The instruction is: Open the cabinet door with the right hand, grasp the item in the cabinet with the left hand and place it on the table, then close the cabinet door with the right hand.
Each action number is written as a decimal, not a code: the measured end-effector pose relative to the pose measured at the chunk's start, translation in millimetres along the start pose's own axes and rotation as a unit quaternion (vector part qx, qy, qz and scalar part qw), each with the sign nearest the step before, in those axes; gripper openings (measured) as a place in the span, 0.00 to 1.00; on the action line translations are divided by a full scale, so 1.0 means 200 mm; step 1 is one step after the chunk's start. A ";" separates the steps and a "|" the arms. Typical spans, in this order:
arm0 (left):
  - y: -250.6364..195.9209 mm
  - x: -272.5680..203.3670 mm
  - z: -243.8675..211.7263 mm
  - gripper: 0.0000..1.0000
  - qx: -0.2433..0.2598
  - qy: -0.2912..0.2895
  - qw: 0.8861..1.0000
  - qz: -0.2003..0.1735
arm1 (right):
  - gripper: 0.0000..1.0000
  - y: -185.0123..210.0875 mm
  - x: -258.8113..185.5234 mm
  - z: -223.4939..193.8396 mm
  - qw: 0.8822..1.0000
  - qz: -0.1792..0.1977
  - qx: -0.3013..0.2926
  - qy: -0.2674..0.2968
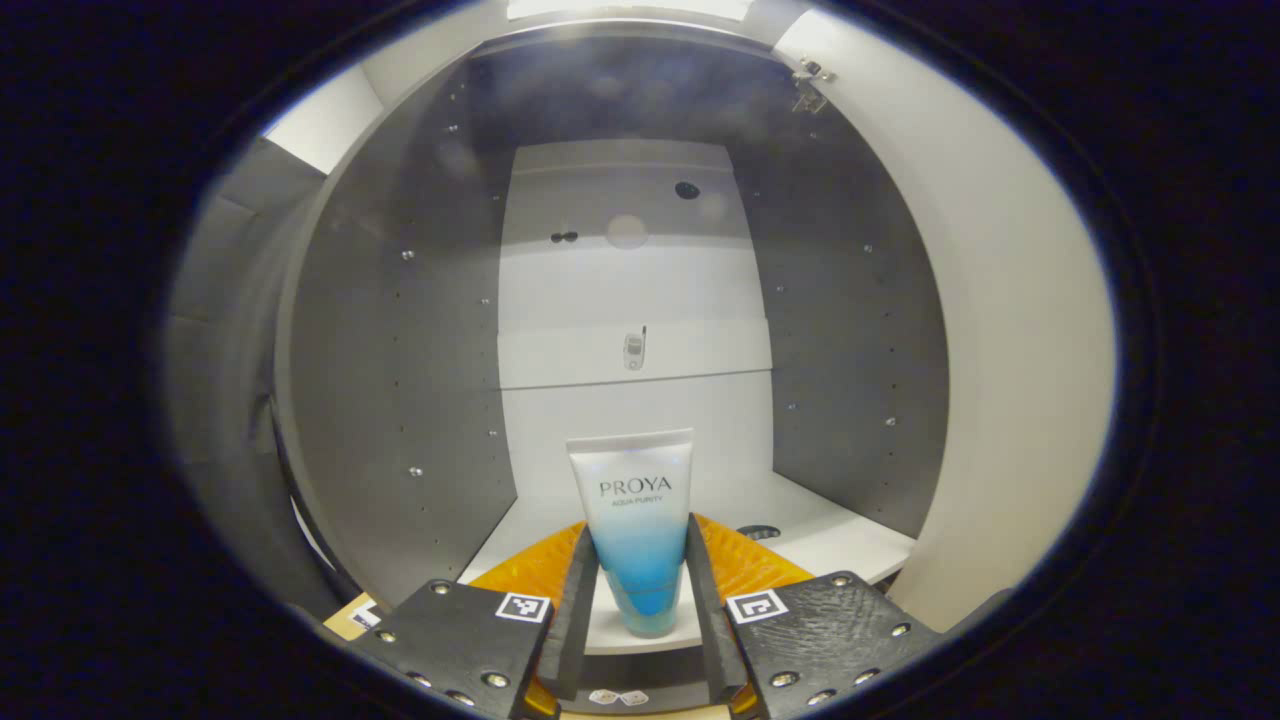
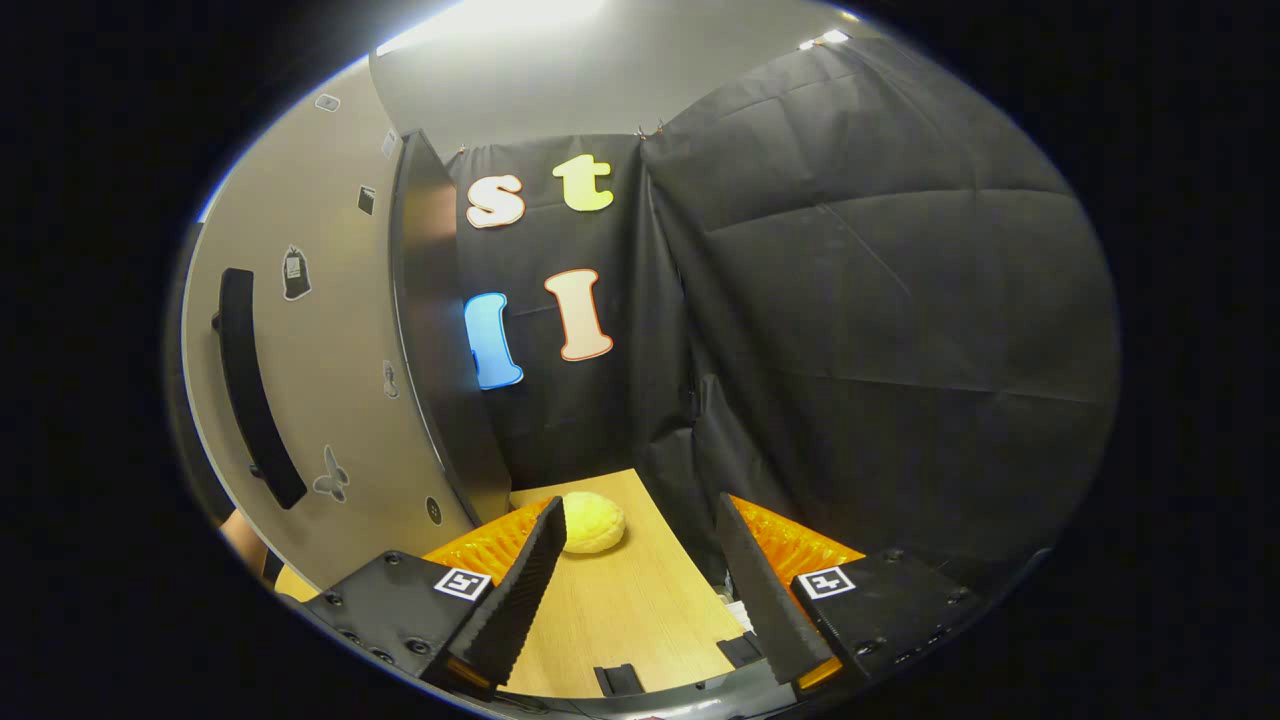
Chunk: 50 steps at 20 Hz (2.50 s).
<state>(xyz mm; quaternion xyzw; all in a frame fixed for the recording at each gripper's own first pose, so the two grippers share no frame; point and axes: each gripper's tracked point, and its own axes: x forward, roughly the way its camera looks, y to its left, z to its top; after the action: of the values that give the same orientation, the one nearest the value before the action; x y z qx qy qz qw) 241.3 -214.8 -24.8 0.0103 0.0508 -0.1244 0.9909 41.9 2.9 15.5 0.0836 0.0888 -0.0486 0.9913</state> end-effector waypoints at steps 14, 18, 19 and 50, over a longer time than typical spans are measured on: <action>0.29 -0.61 -0.04 0.51 0.002 -0.001 1.000 0.016 | 0.95 0.32 -0.01 0.12 0.998 0.056 -0.022 -0.026; 0.34 -0.75 -0.22 0.49 -0.016 0.017 1.000 0.019 | 0.95 0.36 -0.02 0.13 0.998 0.060 -0.025 -0.025; 0.35 -0.78 -0.28 0.49 -0.020 0.025 0.999 0.020 | 0.92 0.37 -0.01 0.13 0.998 0.061 -0.026 -0.024; 0.25 -1.37 -1.58 0.49 -0.023 0.117 0.989 0.091 | 0.95 0.21 0.16 0.07 0.996 0.064 -0.065 0.008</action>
<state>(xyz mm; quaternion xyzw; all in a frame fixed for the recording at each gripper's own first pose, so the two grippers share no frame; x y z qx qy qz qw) -42.2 -88.7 -309.5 0.0062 0.1679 -0.0301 0.9853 81.1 39.8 30.2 0.0244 0.0939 0.0211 0.9951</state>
